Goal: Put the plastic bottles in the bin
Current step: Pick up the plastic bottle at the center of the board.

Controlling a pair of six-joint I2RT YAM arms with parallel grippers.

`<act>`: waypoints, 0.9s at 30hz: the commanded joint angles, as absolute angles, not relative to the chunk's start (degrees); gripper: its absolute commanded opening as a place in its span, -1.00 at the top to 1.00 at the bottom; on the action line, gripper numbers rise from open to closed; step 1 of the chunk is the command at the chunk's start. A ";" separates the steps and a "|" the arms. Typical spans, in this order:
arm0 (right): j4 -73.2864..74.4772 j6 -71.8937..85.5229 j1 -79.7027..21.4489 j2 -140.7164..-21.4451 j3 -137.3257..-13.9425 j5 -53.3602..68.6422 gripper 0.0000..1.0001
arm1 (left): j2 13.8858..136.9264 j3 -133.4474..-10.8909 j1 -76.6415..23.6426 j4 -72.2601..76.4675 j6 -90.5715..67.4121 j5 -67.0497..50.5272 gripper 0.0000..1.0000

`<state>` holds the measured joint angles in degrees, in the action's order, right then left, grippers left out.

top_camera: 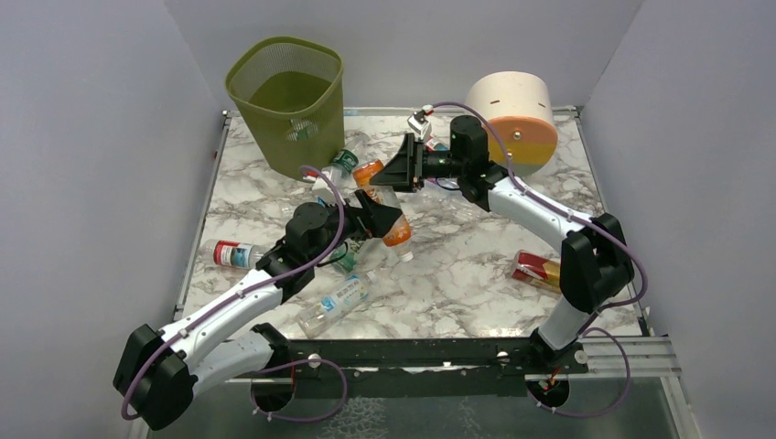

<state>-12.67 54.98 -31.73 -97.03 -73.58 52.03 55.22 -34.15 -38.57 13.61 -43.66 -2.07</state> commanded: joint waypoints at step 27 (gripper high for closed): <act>-1.61 46.00 -31.34 -91.13 -74.17 45.84 -0.99 | 55.51 -38.98 -39.81 13.27 -42.18 1.99 -0.25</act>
<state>-9.65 51.81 -31.48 -93.89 -72.10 50.46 56.03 -35.29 -39.86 13.78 -43.38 0.30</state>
